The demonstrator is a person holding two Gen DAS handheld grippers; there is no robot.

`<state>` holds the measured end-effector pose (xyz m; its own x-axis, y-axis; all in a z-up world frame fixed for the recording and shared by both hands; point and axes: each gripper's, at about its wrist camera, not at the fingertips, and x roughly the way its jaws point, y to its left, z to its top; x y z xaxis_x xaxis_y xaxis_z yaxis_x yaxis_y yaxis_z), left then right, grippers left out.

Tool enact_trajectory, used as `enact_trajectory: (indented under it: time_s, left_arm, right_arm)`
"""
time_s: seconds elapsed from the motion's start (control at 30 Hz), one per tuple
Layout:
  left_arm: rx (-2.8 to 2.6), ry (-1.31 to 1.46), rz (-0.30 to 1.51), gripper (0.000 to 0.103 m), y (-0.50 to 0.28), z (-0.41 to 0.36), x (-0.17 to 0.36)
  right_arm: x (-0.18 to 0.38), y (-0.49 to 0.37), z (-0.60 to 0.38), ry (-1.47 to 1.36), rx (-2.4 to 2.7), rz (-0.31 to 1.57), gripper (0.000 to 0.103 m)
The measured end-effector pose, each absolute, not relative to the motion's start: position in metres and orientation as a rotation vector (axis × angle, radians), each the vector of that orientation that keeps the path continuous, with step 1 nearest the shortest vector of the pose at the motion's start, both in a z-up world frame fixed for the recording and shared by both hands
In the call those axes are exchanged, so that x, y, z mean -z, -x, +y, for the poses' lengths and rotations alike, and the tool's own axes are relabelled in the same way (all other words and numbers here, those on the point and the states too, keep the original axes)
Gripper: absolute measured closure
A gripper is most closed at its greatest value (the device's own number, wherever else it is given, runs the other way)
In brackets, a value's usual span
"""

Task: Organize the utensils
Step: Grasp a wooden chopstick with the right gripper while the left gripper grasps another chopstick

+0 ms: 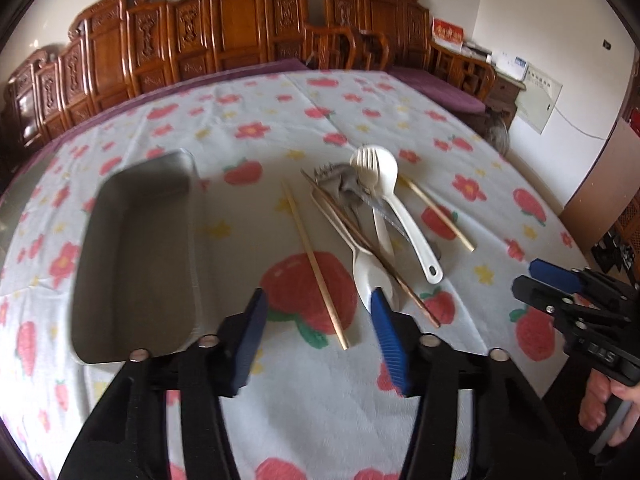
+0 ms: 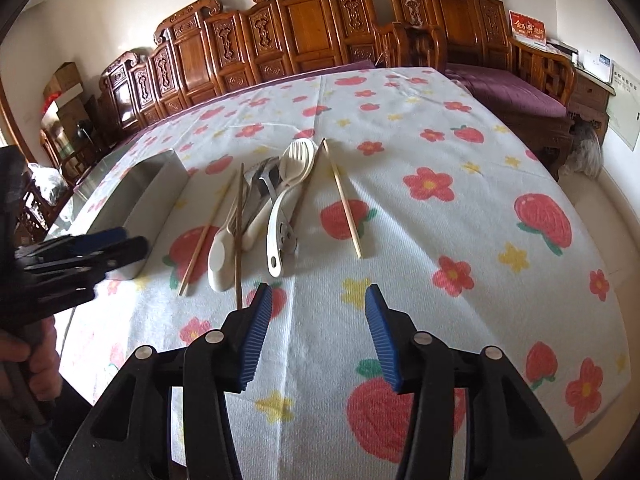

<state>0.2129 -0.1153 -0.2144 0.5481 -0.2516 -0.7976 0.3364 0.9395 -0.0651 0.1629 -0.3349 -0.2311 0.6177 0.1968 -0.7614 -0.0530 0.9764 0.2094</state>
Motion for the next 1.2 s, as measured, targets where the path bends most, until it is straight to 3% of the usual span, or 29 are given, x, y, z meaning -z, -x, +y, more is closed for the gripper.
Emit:
enact_trajectory:
  time_s: [0.4,0.47,0.53,0.67,0.9,1.2]
  left_arm:
    - [0.318,-0.146,1.013,0.071,-0.235,-0.131,0.262]
    - [0.310,-0.150,1.008,0.078,-0.236,-0.130,0.264]
    - [0.310,-0.142,1.007,0.098,-0.236,-0.126,0.264]
    - [0.315,-0.112,1.014,0.099,-0.234,-0.116,0.263]
    - [0.317,-0.091,0.999,0.099,-0.224,-0.103,0.251]
    - [0.320,-0.085,0.954,0.099,-0.207,-0.094,0.222]
  right_arm:
    - [0.236,-0.174,-0.329,-0.166,-0.156,0.910,0.052]
    - [0.236,-0.176,-0.328,-0.168,-0.162,0.910,0.052]
    - [0.236,-0.181,-0.327,-0.163,-0.167,0.908,0.052]
    - [0.238,-0.197,-0.330,-0.168,-0.170,0.907,0.055]
    - [0.253,-0.249,-0.344,-0.140,-0.159,0.946,0.072]
    - [0.262,-0.288,-0.333,-0.046,-0.198,0.997,0.079]
